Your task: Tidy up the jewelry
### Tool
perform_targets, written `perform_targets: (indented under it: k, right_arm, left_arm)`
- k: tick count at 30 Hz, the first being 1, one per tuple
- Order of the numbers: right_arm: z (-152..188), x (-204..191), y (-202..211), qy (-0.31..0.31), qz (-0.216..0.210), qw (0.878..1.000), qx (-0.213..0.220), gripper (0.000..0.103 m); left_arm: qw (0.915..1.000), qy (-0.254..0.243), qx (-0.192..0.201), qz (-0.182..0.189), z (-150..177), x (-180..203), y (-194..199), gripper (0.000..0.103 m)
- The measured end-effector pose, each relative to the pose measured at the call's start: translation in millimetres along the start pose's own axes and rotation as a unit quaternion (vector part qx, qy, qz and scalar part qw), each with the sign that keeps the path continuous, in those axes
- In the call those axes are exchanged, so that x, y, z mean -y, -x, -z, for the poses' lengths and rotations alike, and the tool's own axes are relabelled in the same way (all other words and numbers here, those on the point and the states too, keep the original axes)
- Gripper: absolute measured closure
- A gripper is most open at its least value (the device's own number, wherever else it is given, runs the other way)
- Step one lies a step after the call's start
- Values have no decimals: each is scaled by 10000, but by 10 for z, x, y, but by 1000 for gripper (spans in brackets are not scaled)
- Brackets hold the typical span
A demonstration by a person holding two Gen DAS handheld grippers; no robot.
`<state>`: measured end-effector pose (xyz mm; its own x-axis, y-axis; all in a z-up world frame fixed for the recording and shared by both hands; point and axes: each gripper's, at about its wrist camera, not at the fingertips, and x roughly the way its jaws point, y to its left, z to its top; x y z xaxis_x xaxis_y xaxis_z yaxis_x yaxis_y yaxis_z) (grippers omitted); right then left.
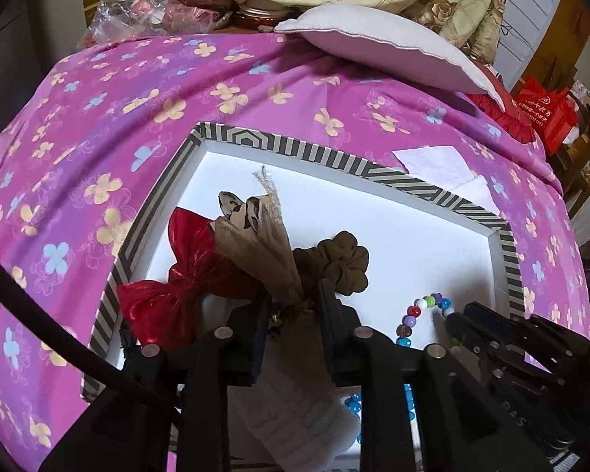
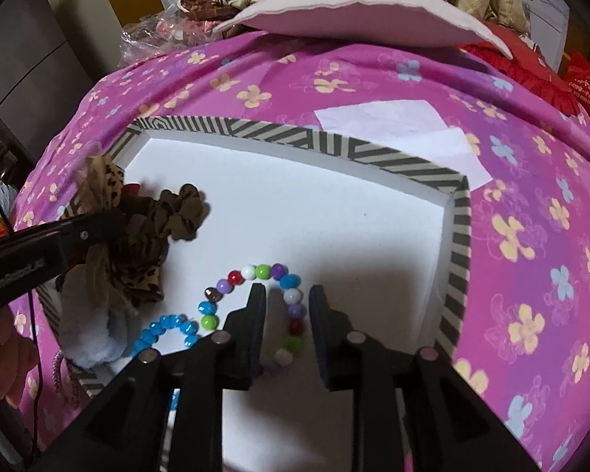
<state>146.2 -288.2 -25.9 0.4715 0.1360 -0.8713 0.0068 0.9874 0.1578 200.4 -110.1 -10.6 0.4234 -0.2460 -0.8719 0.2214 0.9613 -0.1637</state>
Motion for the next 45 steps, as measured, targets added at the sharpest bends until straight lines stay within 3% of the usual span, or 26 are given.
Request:
perform_targets:
  k: [3,21,31,45]
  right_arm:
    - [36,-14,105,-21,-27,10000,68,64]
    - [556,-393,961,-47,-63,9978,656,49]
    - [957,-641,1225,-38,-118,9971,756,48]
    - [1339,-882,1514,152,-2,9960,882,44]
  left_arm:
    - [10000,-43,76,-14,34,13,86,63]
    - [9958,-260,739,-476,596,-60,965,62]
    - [9910,-242,1061,-777,1079,-214,1363,62]
    - [9887,-116,1207,-879,1611,-331,1630,62]
